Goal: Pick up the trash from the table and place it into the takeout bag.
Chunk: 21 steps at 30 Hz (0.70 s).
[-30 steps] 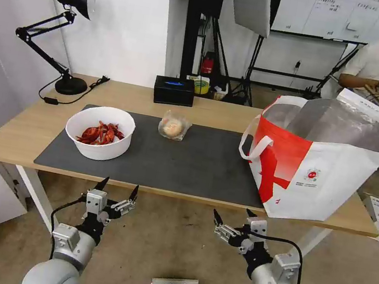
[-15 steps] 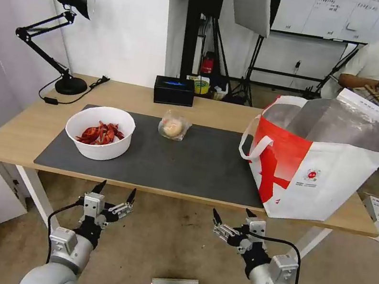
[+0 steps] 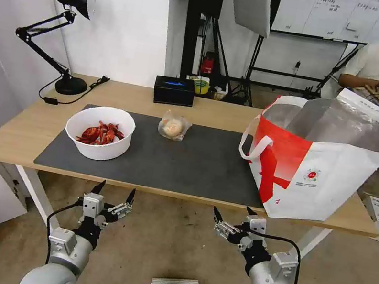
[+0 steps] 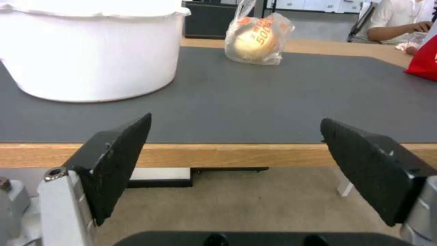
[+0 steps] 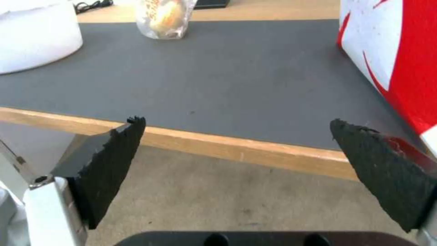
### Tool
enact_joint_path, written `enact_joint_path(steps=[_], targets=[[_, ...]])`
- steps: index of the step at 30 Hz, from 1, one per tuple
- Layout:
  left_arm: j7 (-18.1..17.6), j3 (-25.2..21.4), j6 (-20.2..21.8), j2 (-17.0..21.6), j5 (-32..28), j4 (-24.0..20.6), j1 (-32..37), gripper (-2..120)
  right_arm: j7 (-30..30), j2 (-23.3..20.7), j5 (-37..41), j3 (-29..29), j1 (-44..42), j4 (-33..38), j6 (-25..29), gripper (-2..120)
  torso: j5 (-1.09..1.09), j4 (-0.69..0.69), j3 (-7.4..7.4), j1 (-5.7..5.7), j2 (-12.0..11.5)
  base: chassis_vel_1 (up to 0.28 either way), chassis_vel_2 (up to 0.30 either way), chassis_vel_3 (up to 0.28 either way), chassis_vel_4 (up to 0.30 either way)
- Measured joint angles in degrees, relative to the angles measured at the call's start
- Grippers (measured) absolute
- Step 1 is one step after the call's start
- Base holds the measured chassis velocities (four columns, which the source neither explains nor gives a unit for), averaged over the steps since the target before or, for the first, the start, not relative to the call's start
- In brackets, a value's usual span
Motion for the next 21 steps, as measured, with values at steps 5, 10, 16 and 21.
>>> enact_joint_path(steps=[5, 10, 16, 21], targets=[[0.00, -0.29, 0.00, -0.02, 0.02, -0.13, 0.08, 100, -0.17, 0.03, 1.40, -0.68, 2.04, -0.41, 0.00, 100, 0.00, -0.01, 0.00, 0.00, 0.00, 0.000, 0.000, 0.000, 0.000], [-0.04, -0.63, 0.01, -0.09, 0.02, -0.49, 0.31, 100, -2.29, -0.01, 5.41, -1.49, 7.13, -1.32, 0.79, 100, 0.00, 0.00, 0.00, 0.00, 0.00, 0.000, 0.000, 0.000, 0.000], [-0.04, -0.93, 0.01, -0.48, 0.66, -0.76, 0.81, 100, -4.49, -0.38, 9.07, -3.75, 15.13, -4.11, 1.15, 100, 0.00, 0.00, 0.00, 0.00, 0.00, 0.000, 0.000, 0.000, 0.000], [-0.03, -1.32, 0.01, -0.93, 1.06, -0.76, 1.36, 100, -5.20, 0.49, 12.97, -8.83, 27.12, -10.71, 0.92, 100, 0.00, 0.00, 0.00, 0.00, 0.00, 0.000, 0.000, 0.000, 0.000]])
